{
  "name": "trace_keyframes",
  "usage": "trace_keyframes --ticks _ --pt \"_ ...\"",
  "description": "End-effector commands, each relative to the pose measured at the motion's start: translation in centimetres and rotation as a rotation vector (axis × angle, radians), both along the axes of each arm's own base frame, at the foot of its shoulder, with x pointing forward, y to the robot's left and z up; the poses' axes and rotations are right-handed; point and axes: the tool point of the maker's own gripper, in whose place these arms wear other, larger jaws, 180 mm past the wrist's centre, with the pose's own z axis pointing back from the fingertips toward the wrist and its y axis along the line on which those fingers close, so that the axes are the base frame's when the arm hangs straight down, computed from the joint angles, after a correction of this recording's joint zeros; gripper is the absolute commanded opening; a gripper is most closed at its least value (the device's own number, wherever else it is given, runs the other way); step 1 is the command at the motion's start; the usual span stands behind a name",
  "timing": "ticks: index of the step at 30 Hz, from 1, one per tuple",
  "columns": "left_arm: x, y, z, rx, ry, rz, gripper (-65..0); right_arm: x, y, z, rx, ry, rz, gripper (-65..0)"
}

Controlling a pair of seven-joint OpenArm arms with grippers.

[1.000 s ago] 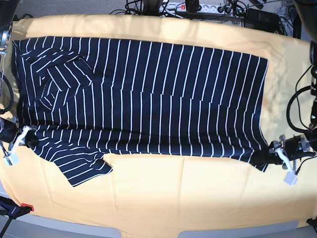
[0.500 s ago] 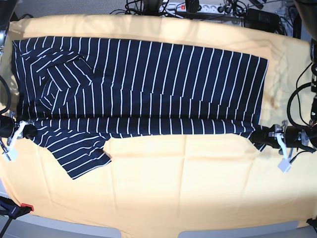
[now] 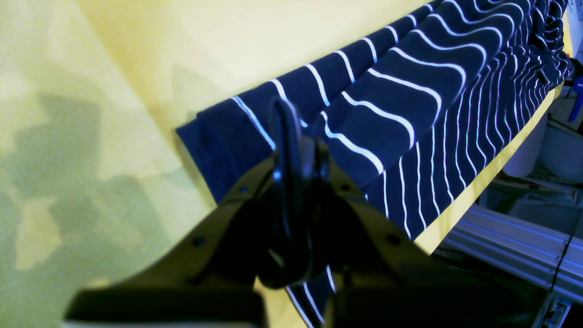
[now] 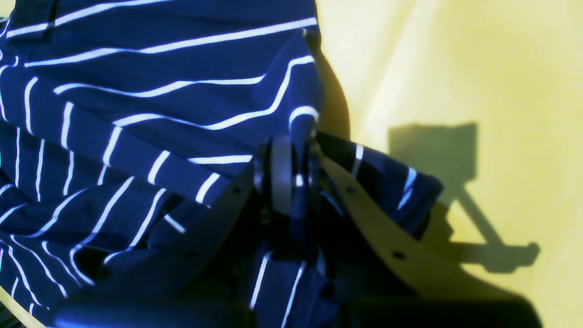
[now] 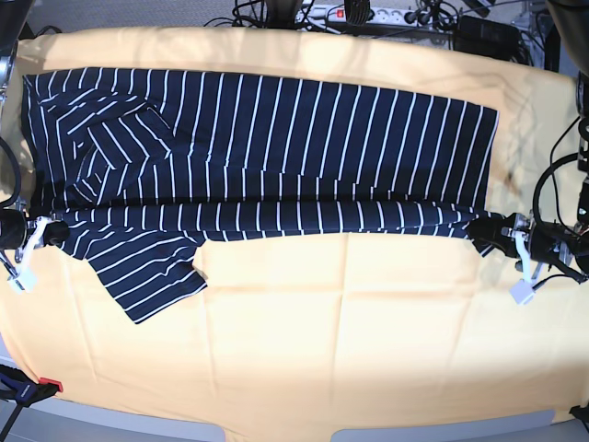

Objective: Fold the T-shirt properly
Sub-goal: 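Fold the hem with both grippers toward the collar, halving the shirt lengthwise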

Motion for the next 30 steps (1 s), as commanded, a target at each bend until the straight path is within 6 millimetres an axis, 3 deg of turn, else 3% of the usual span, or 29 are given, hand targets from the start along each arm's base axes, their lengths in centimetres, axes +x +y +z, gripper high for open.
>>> trace_keyframes --ticks 1,11,18,26,27,28,30 --pt "0.9 0.7 1.8 0.004 -0.039 0.011 -65.0 0.9 -1.7 2.3 -0.036 -0.047 -0.015 -65.0" --pt "0.8 0.8 1.4 0.003 0.000 0.056 -65.0 0.5 -2.2 2.4 -0.051 -0.030 -0.017 -65.0" --pt "-2.2 0.8 -1.8 0.005 0.093 0.056 -65.0 0.4 -2.3 2.3 -0.053 -0.024 -0.016 -65.0" --pt "-2.6 1.8 -1.7 0.022 0.093 0.061 -65.0 0.7 -2.2 2.5 -0.049 -0.038 -0.017 -65.0" --pt "-2.6 1.8 -1.7 0.022 0.092 0.060 -65.0 0.7 -2.2 2.6 -0.049 -0.038 -0.018 -63.1" --pt "-2.6 1.8 -1.7 0.021 0.093 0.060 -60.7 0.7 -2.3 2.6 -0.048 -0.040 -0.018 -55.9" --pt "-2.6 1.8 -1.8 0.021 0.094 0.060 -44.6 1.2 -2.0 3.2 -0.027 -0.059 -0.019 -38.6"
